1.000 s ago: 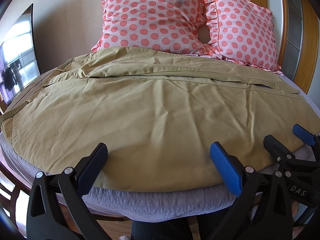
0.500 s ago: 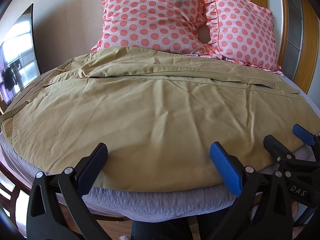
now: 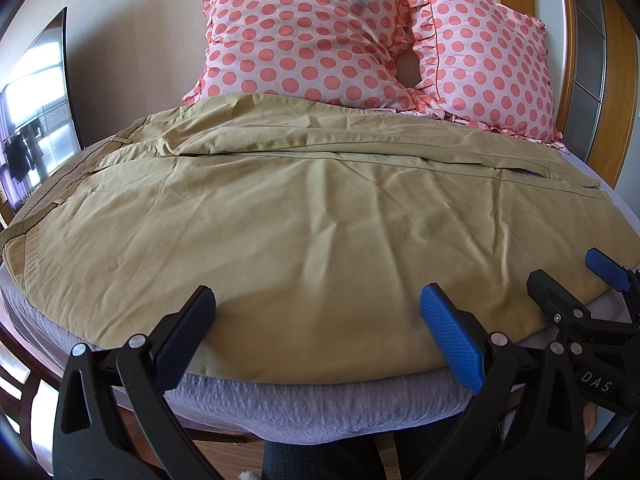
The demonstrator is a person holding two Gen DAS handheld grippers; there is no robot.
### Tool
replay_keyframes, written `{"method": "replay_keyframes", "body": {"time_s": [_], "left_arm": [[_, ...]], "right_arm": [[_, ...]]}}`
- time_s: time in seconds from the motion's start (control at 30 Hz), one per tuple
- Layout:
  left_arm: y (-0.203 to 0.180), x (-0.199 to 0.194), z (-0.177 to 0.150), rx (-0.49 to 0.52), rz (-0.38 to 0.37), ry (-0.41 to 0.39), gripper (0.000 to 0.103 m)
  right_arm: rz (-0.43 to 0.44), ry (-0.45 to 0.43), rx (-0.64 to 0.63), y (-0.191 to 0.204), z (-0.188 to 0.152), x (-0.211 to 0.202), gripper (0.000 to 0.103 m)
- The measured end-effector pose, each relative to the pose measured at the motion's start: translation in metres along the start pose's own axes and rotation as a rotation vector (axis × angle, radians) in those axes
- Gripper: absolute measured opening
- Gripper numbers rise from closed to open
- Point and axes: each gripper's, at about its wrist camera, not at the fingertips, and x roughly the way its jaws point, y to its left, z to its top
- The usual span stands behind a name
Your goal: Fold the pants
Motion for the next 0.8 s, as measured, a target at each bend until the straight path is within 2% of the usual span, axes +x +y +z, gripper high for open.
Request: {"method": "replay_keyframes", "body": {"time_s": [0.47,0.57,0.67,0.8], "left_arm": [[0.000,0.000,0.000,0.000,0.000,0.002,0.101],[0.001,0.001,0.003,0.001,-0.004,0.026,0.101],[0.009,0.005,0.014,-0.019,-0.022,0.053,0.101],[0.017,-0.004,0.042,-0.043,-0.005,-0.017,0.101]], "right_arm": [[0.003,-0.010,-0.005,-0.001,0.000,0.000,0.102],[0.038,0.051,-0.014,-0.007,0.011,0.008,0.102],[0.014,-0.016,0.062,-0.040,0.043,-0.004,0.102],[-0.095,-0.018,0.196,-0.108,0.112,0.021,0.102]]}}
